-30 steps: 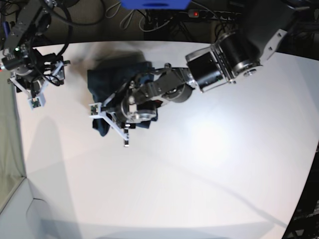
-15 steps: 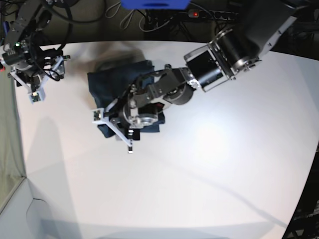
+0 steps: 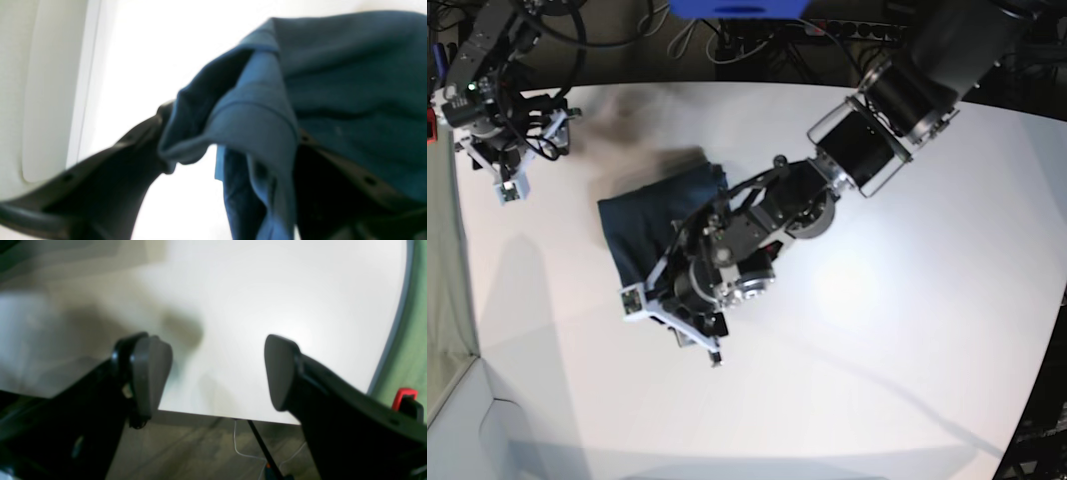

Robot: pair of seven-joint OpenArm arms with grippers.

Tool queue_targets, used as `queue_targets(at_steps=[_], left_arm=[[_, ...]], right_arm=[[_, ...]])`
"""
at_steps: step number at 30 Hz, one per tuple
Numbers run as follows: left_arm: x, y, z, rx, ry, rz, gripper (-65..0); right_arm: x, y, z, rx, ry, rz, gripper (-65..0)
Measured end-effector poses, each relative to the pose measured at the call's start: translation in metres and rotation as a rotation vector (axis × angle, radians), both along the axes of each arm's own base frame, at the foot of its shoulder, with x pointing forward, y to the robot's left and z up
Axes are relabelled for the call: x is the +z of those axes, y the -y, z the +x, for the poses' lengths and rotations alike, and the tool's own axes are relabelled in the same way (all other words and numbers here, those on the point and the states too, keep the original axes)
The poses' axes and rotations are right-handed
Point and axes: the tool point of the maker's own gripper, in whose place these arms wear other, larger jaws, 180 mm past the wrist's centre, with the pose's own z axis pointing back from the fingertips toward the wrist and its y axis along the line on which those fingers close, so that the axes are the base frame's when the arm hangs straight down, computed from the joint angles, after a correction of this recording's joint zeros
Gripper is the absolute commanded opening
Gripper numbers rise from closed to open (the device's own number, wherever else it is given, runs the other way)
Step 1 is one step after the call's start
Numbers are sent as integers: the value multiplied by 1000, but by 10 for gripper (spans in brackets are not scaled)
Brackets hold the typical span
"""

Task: Layout the t-shirt on the table in an organized manner, then fold the t-shirt properly
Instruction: 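Carry the bundle with the left gripper toward the table center and flip it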

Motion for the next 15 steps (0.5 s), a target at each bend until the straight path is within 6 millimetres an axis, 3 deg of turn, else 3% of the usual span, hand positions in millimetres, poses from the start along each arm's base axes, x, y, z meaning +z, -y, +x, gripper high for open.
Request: queue_targets(at_steps=[5,15], left_arm=[[-12,-4,0,9,-25,17,-338],[-50,-19,12,7,-91,153,-337]], right_arm=[[-1,-16,6,52,3,17,-179],[-6,-19,-1,62,-20,19,-179]])
